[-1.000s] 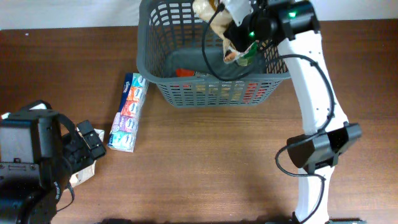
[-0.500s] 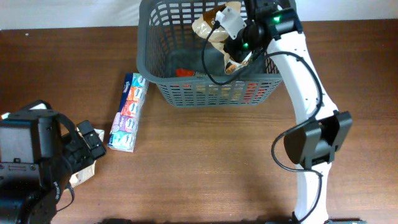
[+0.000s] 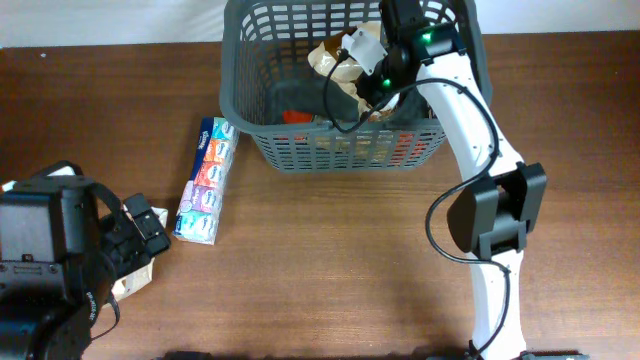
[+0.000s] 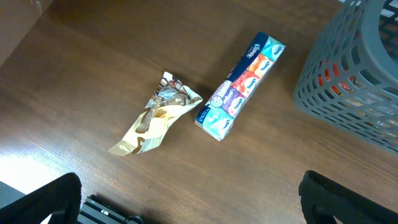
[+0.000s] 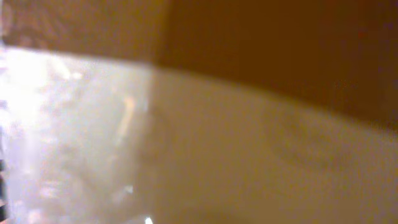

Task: Pack container
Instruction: 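Carry the rice bag into the basket and lower it with the right gripper, then open the right gripper and withdraw it to the right side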

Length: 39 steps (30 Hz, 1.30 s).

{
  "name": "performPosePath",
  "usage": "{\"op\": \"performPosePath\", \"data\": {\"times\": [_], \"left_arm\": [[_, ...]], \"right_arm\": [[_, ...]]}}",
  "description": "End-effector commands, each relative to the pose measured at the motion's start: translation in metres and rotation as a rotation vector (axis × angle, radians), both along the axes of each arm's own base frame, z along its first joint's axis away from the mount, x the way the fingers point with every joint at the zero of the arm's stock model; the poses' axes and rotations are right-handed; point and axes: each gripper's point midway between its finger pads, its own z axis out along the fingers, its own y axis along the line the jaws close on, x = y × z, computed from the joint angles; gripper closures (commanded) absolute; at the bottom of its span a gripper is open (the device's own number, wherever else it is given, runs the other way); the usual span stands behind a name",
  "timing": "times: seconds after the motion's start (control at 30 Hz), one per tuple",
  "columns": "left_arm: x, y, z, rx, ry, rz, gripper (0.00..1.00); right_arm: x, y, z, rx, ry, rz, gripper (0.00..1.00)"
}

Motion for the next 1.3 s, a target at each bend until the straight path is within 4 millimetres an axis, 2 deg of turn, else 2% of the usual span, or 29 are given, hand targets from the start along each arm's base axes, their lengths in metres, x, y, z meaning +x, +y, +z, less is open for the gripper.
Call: {"op": "performPosePath", "data": {"times": [0.0, 0.07, 0.13, 0.17, 0.27, 0.33, 0.47, 0.53, 0.6, 0.7, 0.73, 0.8, 0.83, 0.93, 1.07, 1.17, 1.27], "left_arm": [[0.000, 0.000, 0.000, 0.004, 0.001, -0.007, 0.00], [0.000, 0.000, 0.000, 0.004, 0.001, -0.007, 0.01], [0.000, 0.000, 0.000, 0.004, 0.001, -0.007, 0.00], [0.000, 0.000, 0.000, 0.004, 0.001, -0.007, 0.00], [0.000, 0.000, 0.000, 0.004, 0.001, -0.007, 0.00], [0.000, 0.000, 0.000, 0.004, 0.001, -0.007, 0.01], [0.000, 0.000, 0.000, 0.004, 0.001, -0.007, 0.01], [0.000, 0.000, 0.000, 0.004, 0.001, -0.007, 0.00], [0.000, 0.000, 0.000, 0.004, 0.001, -0.007, 0.00], [0.000, 0.000, 0.000, 0.004, 0.001, -0.007, 0.00], [0.000, 0.000, 0.000, 0.004, 0.001, -0.007, 0.00], [0.000, 0.000, 0.000, 0.004, 0.001, -0.007, 0.00], [0.000, 0.000, 0.000, 0.004, 0.001, -0.007, 0.00], [0.000, 0.000, 0.000, 0.004, 0.001, -0.007, 0.00], [0.000, 0.000, 0.000, 0.004, 0.001, -0.007, 0.00], [0.000, 0.000, 0.000, 0.004, 0.001, -0.007, 0.00], [0.000, 0.000, 0.000, 0.004, 0.001, -0.007, 0.00]], "right_arm": [[0.003, 0.000, -0.014, -0.014, 0.015, -0.006, 0.94], [0.003, 0.000, -0.020, -0.016, 0.028, -0.009, 0.91], [0.004, 0.000, -0.021, -0.013, 0.032, -0.017, 0.75], [0.004, 0.000, -0.021, -0.014, 0.033, -0.017, 0.65], [0.004, 0.000, -0.021, -0.014, 0.033, -0.017, 0.21], [0.004, 0.000, -0.021, -0.012, 0.034, -0.022, 0.01], [0.006, 0.001, -0.018, 0.001, 0.031, -0.047, 0.01], [0.011, 0.002, -0.009, 0.022, 0.016, -0.079, 0.01], [0.018, 0.004, 0.011, 0.054, -0.021, -0.114, 0.01], [0.029, 0.006, 0.061, 0.107, -0.118, -0.155, 0.01], [0.029, 0.005, 0.090, 0.126, -0.172, -0.155, 0.01], [0.028, -0.006, 0.129, 0.135, -0.245, -0.204, 0.01], [0.027, -0.012, 0.141, 0.133, -0.269, -0.228, 0.01], [0.018, -0.044, 0.187, 0.110, -0.366, -0.338, 0.01], [-0.002, -0.091, 0.227, 0.114, -0.423, -0.470, 0.01], [-0.018, -0.132, 0.235, 0.120, -0.391, -0.592, 0.01], [-0.034, -0.176, 0.228, 0.122, -0.314, -0.739, 0.01]]}}
